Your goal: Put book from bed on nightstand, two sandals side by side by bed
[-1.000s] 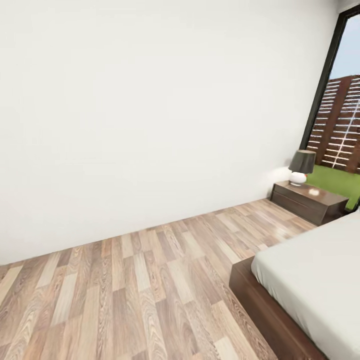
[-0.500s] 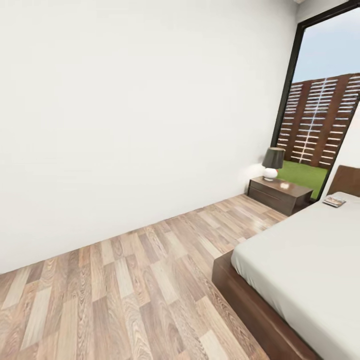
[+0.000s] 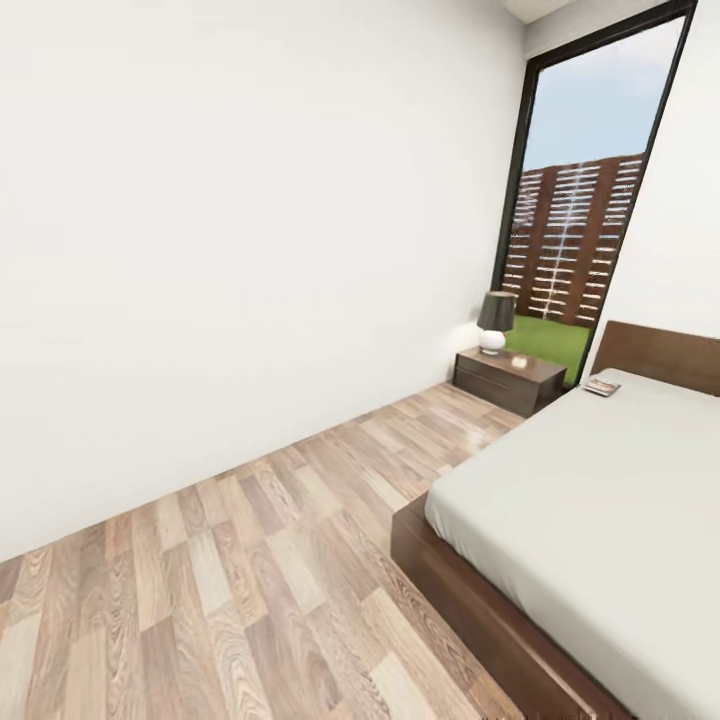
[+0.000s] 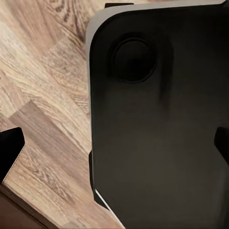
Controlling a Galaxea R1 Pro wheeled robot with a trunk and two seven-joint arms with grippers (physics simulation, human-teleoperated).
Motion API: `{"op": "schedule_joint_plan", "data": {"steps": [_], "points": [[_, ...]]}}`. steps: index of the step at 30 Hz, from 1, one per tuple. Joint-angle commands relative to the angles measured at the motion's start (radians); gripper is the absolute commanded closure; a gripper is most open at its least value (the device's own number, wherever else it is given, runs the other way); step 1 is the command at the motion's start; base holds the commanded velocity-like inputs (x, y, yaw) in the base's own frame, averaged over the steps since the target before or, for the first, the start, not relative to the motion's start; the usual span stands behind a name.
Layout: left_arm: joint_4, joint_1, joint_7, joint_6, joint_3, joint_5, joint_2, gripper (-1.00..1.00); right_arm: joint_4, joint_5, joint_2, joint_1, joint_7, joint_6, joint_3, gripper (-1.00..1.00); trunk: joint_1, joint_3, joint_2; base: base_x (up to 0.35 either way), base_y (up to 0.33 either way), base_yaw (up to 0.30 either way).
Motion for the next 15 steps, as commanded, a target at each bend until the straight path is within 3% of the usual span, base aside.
{"op": "schedule_joint_plan", "data": {"steps": [1, 15], "points": [[-0.002, 0.001, 0.000, 0.000, 0.000, 0.000, 0.000, -1.00, 0.001, 0.000, -0.001, -0.001, 0.000, -0.003, 0.000, -1.00, 0.000, -0.001, 0.000, 0.000, 0.000, -0.275], [-0.002, 0.001, 0.000, 0.000, -0.001, 0.000, 0.001, -1.00, 0.000, 0.001, -0.016, -0.001, -0.002, -0.042, 0.010, -1.00, 0.000, -0.001, 0.000, 0.000, 0.000, -0.275]]}}
